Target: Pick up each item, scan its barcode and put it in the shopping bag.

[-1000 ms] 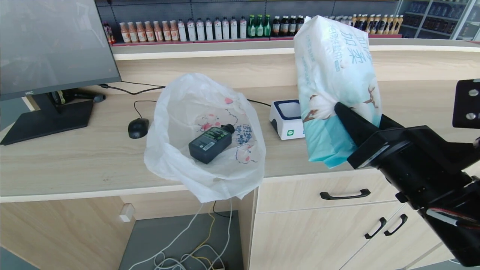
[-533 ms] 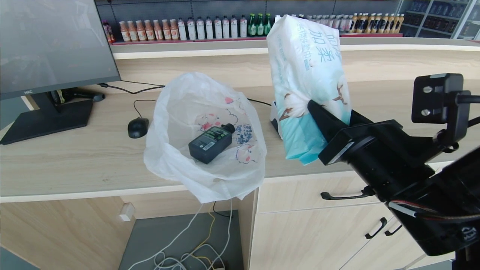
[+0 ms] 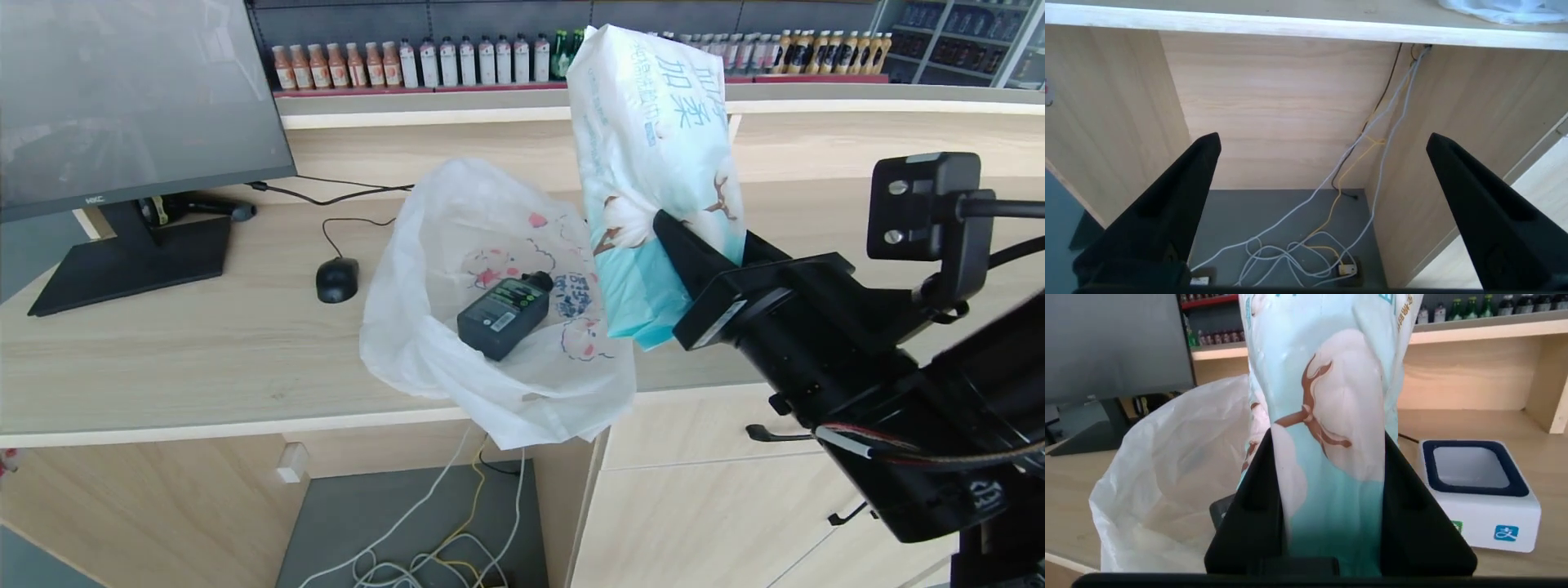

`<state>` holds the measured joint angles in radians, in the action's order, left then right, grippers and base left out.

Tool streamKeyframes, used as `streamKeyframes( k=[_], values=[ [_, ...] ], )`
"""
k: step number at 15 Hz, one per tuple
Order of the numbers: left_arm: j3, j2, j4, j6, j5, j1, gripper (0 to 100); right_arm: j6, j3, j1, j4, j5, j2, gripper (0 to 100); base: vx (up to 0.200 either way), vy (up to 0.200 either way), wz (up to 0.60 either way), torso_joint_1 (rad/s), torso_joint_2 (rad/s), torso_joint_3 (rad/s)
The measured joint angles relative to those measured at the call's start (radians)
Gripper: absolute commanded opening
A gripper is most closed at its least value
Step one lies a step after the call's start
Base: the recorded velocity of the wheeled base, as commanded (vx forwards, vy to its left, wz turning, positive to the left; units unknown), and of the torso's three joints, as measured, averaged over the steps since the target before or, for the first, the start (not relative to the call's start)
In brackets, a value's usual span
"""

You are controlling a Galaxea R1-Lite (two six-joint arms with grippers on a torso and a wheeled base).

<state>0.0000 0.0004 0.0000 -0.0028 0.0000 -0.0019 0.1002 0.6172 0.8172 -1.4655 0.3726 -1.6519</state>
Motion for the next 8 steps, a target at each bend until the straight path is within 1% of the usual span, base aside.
streamKeyframes(
  k=[1, 5, 8],
  values=[
    [0.000, 0.000, 0.000, 0.000, 0.000, 0.000, 100, 0.000, 0.001, 0.000, -0.007, 0.000, -0.001, 0, 0.000, 0.200, 0.00, 0.002, 0.00, -0.007],
    [0.000, 0.000, 0.000, 0.000, 0.000, 0.000, 100, 0.002, 0.011, 0.001, -0.014, -0.003, -0.022, 0, 0.000, 0.000, 0.00, 0.000, 0.00, 0.000],
    [0.000, 0.000, 0.000, 0.000, 0.000, 0.001, 100, 0.001, 0.049, 0.001, -0.020, -0.004, -0.059, 0, 0.000, 0.000, 0.00, 0.000, 0.00, 0.000]
  ],
)
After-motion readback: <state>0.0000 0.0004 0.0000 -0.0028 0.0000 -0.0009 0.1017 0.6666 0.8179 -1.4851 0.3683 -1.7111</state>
